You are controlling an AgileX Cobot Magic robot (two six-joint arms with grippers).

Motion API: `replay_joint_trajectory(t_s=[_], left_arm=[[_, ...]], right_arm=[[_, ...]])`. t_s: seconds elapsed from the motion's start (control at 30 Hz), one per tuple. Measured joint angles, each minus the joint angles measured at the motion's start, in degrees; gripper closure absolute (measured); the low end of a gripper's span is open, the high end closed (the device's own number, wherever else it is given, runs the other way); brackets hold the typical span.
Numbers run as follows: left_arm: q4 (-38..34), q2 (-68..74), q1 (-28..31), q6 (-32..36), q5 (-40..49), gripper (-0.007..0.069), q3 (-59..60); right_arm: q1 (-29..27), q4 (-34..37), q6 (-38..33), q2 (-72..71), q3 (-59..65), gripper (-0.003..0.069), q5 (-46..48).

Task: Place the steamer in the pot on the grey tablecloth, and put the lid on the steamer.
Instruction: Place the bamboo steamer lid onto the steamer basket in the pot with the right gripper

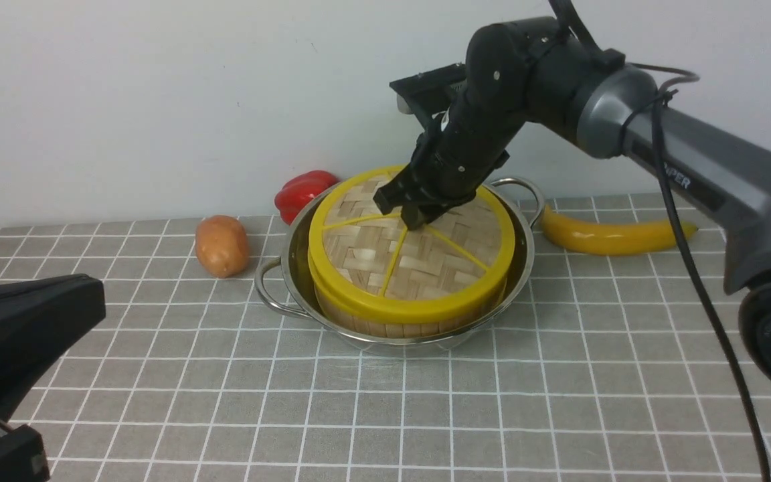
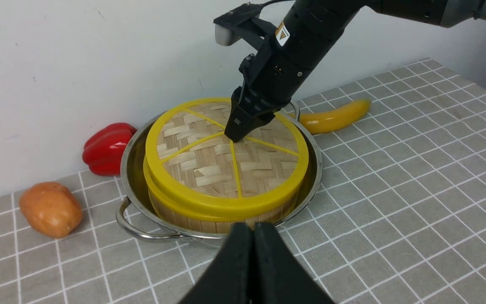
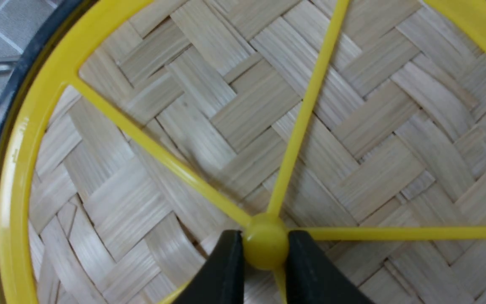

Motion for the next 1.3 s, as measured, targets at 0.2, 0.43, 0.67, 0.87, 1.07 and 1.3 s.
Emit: replay_joint_trajectory(t_s=[0.2, 0.43, 0.67, 0.87, 1.07, 1.3], left_arm=[[0.0, 0.0, 0.0, 0.0, 0.0, 0.0647, 0.0], [0.0, 0.0, 0.0, 0.0, 0.0, 0.0647, 0.0], [0.0, 0.0, 0.0, 0.0, 0.0, 0.0647, 0.0], [0.0, 0.0, 0.0, 0.0, 0.0, 0.0647, 0.0], [0.0, 0.0, 0.0, 0.0, 0.0, 0.0647, 0.0], [0.0, 0.0, 0.0, 0.0, 0.0, 0.0647, 0.0]], right_arm=[[0.0, 0.0, -0.7, 0.1, 0.0, 0.0517, -0.5], [0.0, 0.8, -2.7, 0.2, 0.0, 0.0517, -1.8], [0.0, 1.2, -3.0, 0.2, 0.0, 0.0517, -2.4], [0.0, 1.1, -3.0, 0.2, -0.2, 0.0517, -2.4], [0.0, 1.0, -3.0, 0.2, -0.3, 0.0517, -2.3], [0.0, 0.9, -3.0, 0.2, -0.3, 0.0517, -2.2]])
